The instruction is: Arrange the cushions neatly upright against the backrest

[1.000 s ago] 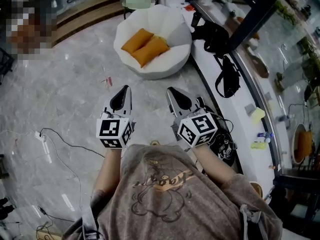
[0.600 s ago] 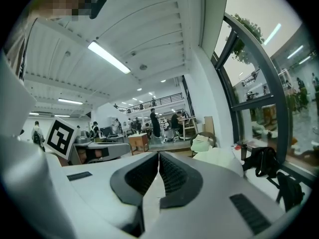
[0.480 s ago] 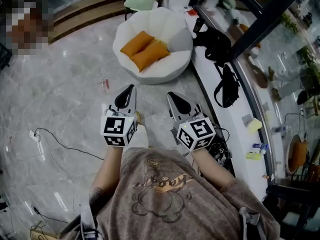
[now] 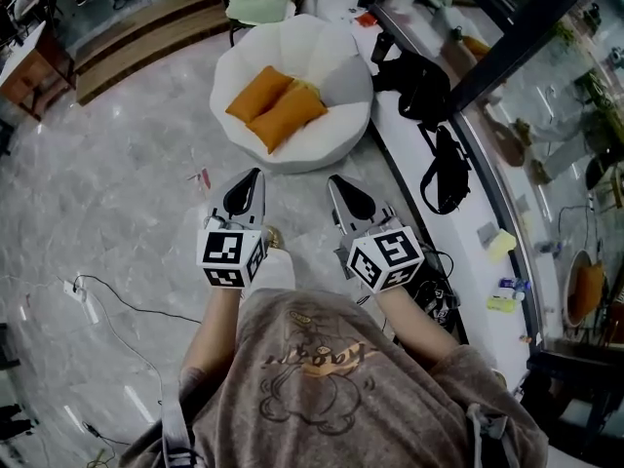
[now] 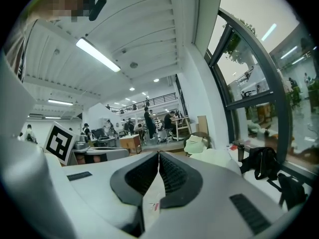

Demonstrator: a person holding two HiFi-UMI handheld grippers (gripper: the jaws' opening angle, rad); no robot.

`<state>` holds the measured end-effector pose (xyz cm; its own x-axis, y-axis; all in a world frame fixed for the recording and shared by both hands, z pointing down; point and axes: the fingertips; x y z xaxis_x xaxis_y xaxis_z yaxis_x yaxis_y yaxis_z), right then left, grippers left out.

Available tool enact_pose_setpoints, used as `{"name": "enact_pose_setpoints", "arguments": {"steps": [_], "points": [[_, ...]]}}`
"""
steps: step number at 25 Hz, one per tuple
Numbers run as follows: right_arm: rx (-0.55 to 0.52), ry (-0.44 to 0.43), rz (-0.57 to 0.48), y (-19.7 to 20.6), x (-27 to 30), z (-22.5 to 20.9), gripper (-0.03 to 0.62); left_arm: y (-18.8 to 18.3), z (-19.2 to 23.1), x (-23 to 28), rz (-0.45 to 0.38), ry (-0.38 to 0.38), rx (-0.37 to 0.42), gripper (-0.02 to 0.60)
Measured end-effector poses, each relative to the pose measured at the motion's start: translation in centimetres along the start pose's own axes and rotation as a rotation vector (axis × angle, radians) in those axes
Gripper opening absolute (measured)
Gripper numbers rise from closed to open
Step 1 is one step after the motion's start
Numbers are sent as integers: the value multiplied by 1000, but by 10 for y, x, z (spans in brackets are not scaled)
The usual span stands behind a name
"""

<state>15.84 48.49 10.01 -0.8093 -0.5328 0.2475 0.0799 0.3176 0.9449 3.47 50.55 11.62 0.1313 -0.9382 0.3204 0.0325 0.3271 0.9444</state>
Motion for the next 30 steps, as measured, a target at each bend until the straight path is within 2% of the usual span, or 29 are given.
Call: {"name": "enact_pose_setpoints", "arguments": {"steps": [8,18,24,30], "points": [[35,41,1,-19,58,-28,21,-19,43,56,31,37,13,5],[75,71,2,-44,144,-55,21,-45,99,132,53,117,34,5],[77,96,-13,-59,179,-71,21,-51,120,169,65,155,41,5],[110,143,-5,-68,195,-102,21,-57,124,201,89,194,42,5]]}}
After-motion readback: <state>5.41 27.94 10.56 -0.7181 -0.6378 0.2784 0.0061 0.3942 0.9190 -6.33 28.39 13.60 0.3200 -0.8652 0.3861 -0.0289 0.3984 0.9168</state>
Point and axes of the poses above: the fingertips, and each gripper's own axes: x forward along the fingers, z to its left, y out of its underside, and after that the axes turned 6 degrees about z, right-handed
